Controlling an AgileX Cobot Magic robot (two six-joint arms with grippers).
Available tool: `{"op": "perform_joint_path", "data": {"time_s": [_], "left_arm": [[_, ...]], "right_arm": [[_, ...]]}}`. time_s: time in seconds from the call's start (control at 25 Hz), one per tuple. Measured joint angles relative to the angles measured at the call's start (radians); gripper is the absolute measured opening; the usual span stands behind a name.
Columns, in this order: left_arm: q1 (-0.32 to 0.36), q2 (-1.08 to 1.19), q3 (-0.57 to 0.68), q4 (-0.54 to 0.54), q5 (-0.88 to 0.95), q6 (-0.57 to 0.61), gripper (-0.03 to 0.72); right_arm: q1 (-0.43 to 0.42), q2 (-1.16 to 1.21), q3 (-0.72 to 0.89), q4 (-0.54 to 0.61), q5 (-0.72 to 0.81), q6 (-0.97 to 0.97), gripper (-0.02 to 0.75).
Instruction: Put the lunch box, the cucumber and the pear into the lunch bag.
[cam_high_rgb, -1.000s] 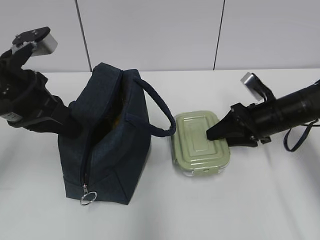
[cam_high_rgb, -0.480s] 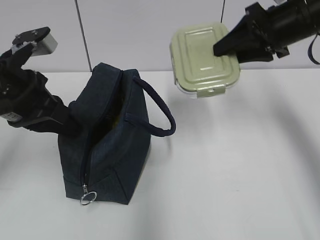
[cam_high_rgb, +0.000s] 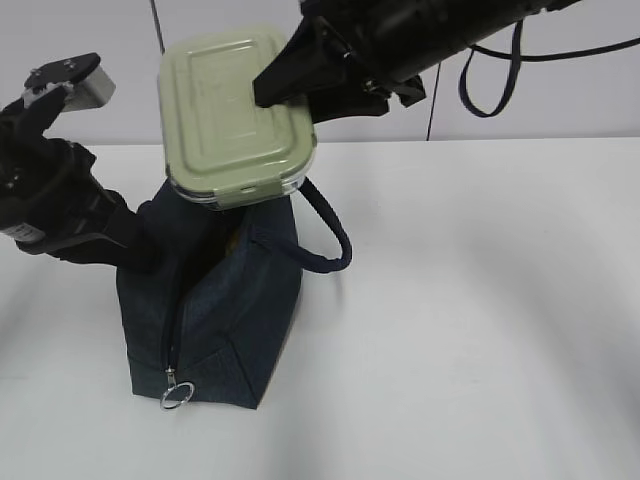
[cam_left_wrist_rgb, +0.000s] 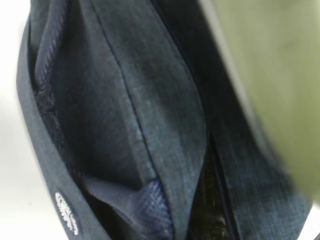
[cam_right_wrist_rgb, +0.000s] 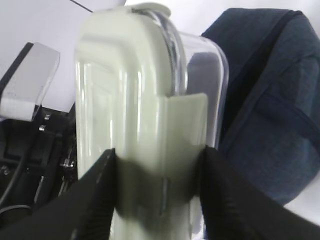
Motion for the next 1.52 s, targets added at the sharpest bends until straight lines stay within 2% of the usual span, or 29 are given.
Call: {"op": "perform_joint_path", "data": {"time_s": [0.08,0.2,0.44,0.64,0.96,1.24,1.36,1.52], "left_arm": [[0.0,0.0,0.0,0.0,-0.001,0.0,0.001],[0.0,0.0,0.0,0.0,-0.001,0.0,0.001],[0.0,0.0,0.0,-0.004,-0.015,0.0,0.001],[-0.004,0.0,0.0,-0.006,-0.021,0.0,0.001],[-0.004,0.0,0.0,0.001,-0.027,0.0,0.001],[-0.004,0.0,0.0,0.002,-0.024,0.0,0.001],[-0.004,0.0,0.0,0.001,-0.023,0.0,0.001],[-0.004,0.0,0.0,0.0,-0.023,0.0,0.001]], "right_arm": [[0.021,0.017,-0.002,-0.014,-0.023,0.024,0.358],[0.028,0.052,-0.002,-0.095,-0.036,0.091,0.358],[0.028,0.097,-0.002,-0.366,-0.014,0.262,0.357],[0.048,0.133,-0.004,-0.351,-0.028,0.285,0.357],[0.161,0.202,-0.013,-0.247,-0.126,0.274,0.368],[0.162,0.21,-0.089,-0.24,-0.072,0.206,0.512],[0.149,0.17,-0.142,-0.314,-0.035,0.23,0.527],[0.138,0.125,-0.168,-0.536,0.012,0.348,0.529]]}}
